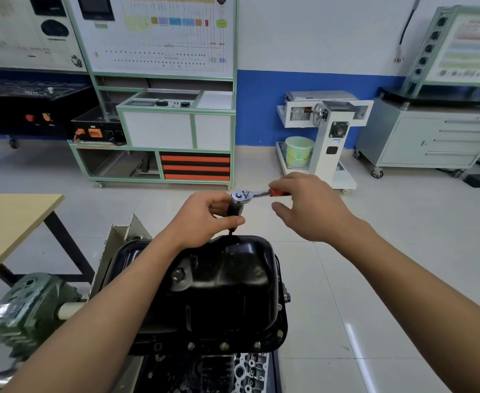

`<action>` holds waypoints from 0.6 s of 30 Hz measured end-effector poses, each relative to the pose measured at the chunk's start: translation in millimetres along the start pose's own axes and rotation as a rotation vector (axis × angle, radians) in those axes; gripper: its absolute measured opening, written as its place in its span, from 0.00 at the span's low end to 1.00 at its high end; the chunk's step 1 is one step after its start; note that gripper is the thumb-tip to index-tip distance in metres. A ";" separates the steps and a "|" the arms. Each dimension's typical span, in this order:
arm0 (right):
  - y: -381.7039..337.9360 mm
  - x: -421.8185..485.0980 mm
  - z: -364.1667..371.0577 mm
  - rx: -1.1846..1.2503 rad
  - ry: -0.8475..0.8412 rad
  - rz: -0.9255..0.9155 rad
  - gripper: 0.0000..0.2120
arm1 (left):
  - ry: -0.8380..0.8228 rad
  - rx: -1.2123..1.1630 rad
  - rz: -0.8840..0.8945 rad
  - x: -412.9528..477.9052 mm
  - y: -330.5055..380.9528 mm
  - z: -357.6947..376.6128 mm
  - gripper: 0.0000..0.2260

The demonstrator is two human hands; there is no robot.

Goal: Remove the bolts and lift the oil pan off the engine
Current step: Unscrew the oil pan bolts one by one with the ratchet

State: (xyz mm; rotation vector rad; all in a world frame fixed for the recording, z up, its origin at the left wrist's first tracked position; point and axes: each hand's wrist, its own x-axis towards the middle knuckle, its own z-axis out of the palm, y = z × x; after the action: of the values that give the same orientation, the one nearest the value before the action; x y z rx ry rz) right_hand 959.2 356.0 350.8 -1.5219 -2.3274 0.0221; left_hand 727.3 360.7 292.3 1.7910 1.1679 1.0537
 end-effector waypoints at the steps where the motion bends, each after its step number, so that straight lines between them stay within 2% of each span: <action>1: 0.6 -4.1 -3.0 -0.007 -0.009 0.017 0.08 | 0.007 0.002 -0.007 0.3 0.5 1.3 0.08; 5: -6.8 -18.1 -17.2 0.045 -0.079 0.067 0.10 | 0.043 0.037 -0.001 0.7 1.8 6.3 0.10; 9: -28.0 -29.1 -13.3 0.100 -0.176 0.028 0.15 | 0.080 0.070 0.041 -0.5 0.7 6.8 0.09; 18: -67.8 -26.9 12.7 0.180 -0.078 -0.024 0.23 | 0.117 0.071 0.071 -1.7 -2.5 4.7 0.10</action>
State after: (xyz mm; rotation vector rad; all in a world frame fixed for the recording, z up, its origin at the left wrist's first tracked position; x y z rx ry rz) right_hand 905.0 305.9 345.1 -1.4282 -2.3321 0.2814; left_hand 730.3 359.2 287.9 1.8584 1.2330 1.1862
